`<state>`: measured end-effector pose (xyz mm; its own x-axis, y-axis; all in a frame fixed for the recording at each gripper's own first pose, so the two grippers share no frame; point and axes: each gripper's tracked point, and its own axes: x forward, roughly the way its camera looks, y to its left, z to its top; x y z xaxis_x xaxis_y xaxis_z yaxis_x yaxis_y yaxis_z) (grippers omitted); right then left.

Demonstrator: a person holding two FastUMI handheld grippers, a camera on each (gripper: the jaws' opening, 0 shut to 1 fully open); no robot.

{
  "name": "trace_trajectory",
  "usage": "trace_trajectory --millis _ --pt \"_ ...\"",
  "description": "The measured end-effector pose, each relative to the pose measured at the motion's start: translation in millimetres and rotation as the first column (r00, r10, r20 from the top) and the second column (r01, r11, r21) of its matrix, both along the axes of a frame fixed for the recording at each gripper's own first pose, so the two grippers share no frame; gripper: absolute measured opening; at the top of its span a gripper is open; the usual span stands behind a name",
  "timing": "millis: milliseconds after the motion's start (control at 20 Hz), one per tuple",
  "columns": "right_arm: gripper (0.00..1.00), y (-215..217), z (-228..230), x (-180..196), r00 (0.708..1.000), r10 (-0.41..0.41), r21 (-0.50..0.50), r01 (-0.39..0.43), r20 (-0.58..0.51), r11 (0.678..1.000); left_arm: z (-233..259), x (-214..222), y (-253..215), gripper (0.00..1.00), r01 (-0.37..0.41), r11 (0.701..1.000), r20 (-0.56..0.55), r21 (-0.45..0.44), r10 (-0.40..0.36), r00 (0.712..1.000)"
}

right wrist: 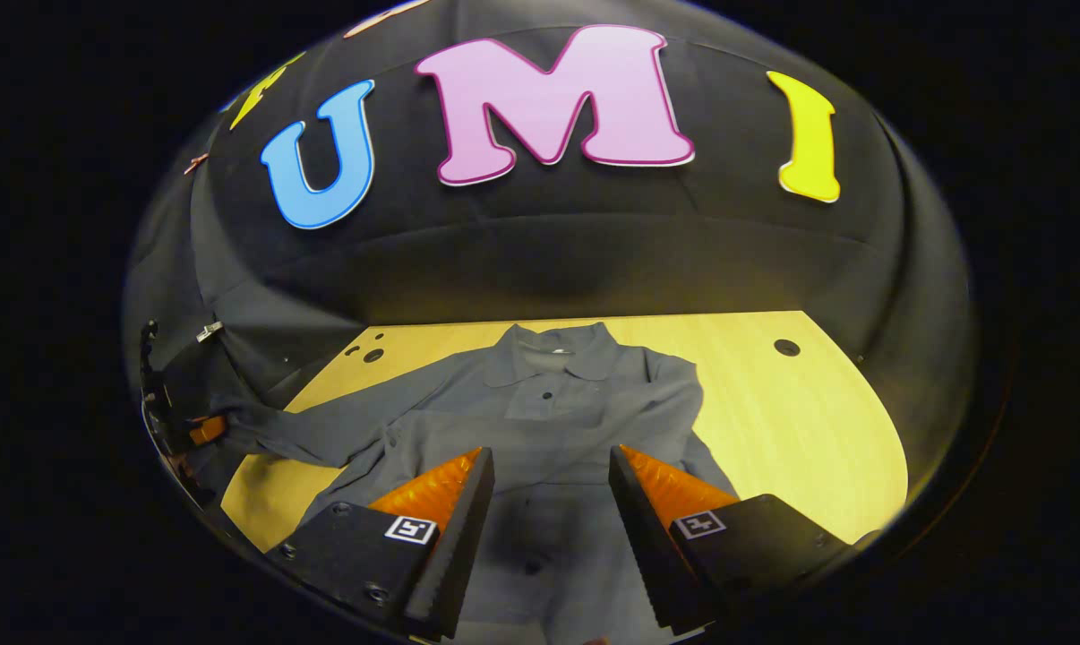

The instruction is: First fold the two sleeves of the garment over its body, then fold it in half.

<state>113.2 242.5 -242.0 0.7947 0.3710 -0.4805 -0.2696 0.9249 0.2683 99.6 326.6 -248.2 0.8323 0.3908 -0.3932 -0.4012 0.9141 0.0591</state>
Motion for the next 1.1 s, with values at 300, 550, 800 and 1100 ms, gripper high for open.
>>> trace_trajectory --millis 300,550,800,1100 --pt "0.81 -65.2 -2.5 -11.7 0.999 -0.032 -0.021 0.033 0.009 0.999 90.7 38.7 -65.7 0.05 0.082 0.991 0.116 0.110 -0.095 0.989" --pt "0.81 -115.9 -17.2 -19.7 0.997 -0.072 -0.039 0.072 -0.004 0.997 125.6 64.1 -159.0 0.05 0.205 0.967 0.158 0.152 -0.228 0.961" --pt "0.81 -158.7 -39.8 -20.9 0.993 -0.110 -0.054 0.108 -0.035 0.993 121.2 84.5 -267.2 0.05 0.335 0.940 0.173 0.062 -0.340 0.924" --pt "0.81 -198.2 -70.3 -17.9 0.985 -0.147 -0.050 0.143 -0.092 0.989 86.5 106.1 -367.2 0.05 0.434 0.901 0.134 -0.013 -0.428 0.894"
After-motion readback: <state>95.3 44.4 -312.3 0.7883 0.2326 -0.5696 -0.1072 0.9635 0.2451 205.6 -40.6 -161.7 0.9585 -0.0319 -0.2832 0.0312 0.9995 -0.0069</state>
